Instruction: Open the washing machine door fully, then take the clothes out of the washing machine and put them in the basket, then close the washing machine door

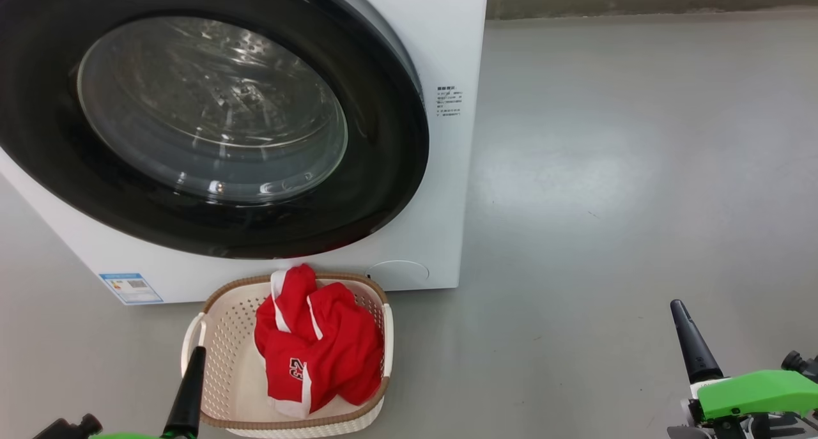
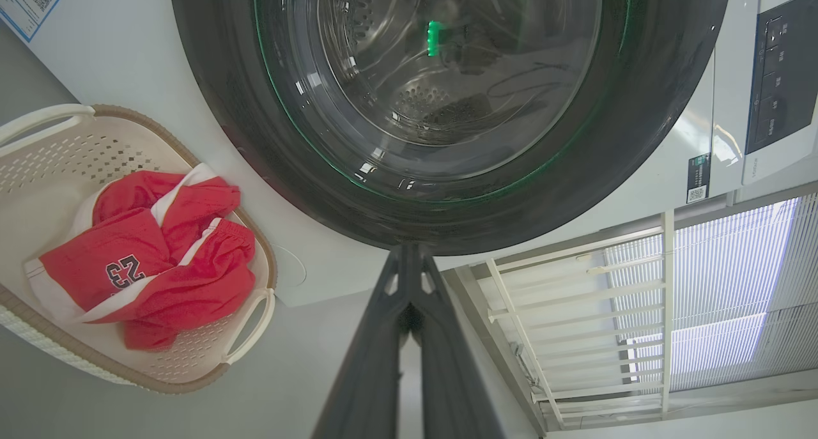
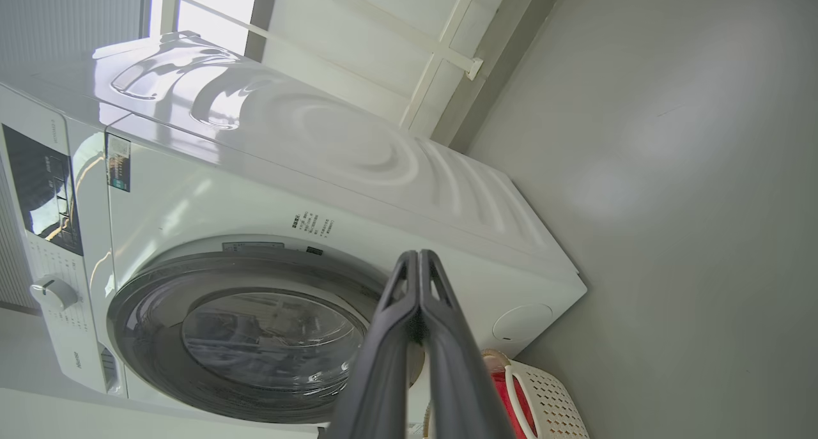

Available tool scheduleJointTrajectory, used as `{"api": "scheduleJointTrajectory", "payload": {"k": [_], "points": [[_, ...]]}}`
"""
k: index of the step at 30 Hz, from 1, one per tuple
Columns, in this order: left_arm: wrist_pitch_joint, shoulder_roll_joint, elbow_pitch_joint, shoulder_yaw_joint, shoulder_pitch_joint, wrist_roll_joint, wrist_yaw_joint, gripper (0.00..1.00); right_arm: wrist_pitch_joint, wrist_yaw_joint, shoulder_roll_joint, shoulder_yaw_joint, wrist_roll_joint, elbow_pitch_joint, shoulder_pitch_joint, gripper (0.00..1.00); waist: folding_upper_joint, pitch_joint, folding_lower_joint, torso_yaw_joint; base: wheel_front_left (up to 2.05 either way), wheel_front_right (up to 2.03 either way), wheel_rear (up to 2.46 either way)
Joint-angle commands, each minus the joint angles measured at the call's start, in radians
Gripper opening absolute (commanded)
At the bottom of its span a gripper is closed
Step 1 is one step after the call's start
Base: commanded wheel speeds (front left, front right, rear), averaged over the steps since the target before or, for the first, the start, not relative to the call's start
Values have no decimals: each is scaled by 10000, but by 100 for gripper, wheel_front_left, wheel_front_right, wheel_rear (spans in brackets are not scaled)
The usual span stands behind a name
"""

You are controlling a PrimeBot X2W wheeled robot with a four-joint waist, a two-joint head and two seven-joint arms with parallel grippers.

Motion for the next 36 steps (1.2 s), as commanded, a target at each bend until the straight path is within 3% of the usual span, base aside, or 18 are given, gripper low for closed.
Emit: {"api": "scheduleJointTrajectory", "payload": {"k": [1, 36], "points": [[89, 70, -198, 303, -506, -247, -52, 0, 89, -6, -166, 147, 244, -283, -571, 0, 0, -10, 0, -4, 0, 0, 0], [1058, -65, -129, 545, -815, -3539, -71, 0, 1036, -9, -266, 53, 3396, -313, -974, 0, 0, -259, 0, -89, 0, 0, 0]]}}
